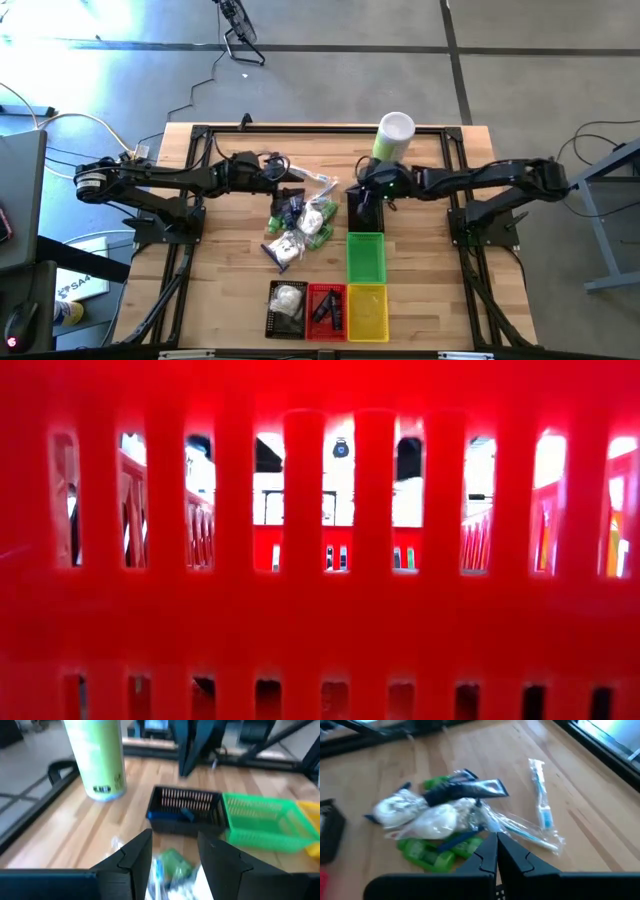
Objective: Pick & Place Travel size toiletries
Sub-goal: Put the razor into the top black bin
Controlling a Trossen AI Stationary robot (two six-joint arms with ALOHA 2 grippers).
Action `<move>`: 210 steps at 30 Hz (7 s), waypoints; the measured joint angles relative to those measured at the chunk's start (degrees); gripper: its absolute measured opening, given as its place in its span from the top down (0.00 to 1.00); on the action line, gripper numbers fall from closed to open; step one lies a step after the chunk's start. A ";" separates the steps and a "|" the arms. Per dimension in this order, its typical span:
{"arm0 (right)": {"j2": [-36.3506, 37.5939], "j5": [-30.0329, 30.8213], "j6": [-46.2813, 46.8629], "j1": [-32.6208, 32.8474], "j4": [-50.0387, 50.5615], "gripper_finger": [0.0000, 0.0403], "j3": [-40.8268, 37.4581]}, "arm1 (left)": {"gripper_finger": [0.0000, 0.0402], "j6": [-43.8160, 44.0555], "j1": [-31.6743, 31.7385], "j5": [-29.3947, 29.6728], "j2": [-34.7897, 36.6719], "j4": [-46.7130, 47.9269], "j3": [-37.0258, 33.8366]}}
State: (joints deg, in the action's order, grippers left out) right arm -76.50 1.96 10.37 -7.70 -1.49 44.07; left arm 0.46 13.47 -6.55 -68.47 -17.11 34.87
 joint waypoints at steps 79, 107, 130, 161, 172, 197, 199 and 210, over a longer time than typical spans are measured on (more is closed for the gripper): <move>6.35 -1.93 -3.17 0.21 2.30 1.00 0.00 | 0.61 5.80 -26.25 4.31 -11.41 41.91 3.15; 6.35 -1.93 -3.15 0.21 2.62 1.00 0.00 | 0.87 5.76 -26.16 1.93 -14.73 42.86 3.28; 6.35 -2.02 -4.29 0.21 2.78 1.00 0.00 | 0.92 5.13 -26.29 -6.31 -14.16 50.70 9.96; 11.32 -6.34 -10.39 0.17 11.93 1.00 0.02 | 0.92 -17.92 -4.41 -2.26 -14.01 49.88 30.11; 17.23 -5.95 -11.01 0.17 13.39 1.00 0.02 | 0.92 -18.23 3.86 -15.87 -13.99 35.43 36.59; 17.69 2.80 -3.58 0.06 7.99 1.00 -10.05 | 0.92 -4.01 4.93 -23.31 -23.54 1.00 29.19; 19.40 4.85 -1.25 0.04 3.00 1.00 -13.60 | 0.92 -3.37 5.56 -23.36 -23.54 1.11 29.18; 22.52 2.52 -2.56 -2.66 -46.77 1.00 -32.92 | 0.92 -3.18 5.64 -23.45 -23.54 0.56 29.18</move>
State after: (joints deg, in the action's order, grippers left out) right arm -53.98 4.49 7.81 -10.35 -48.27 11.15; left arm -2.72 19.11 -30.00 -92.01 -16.55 64.05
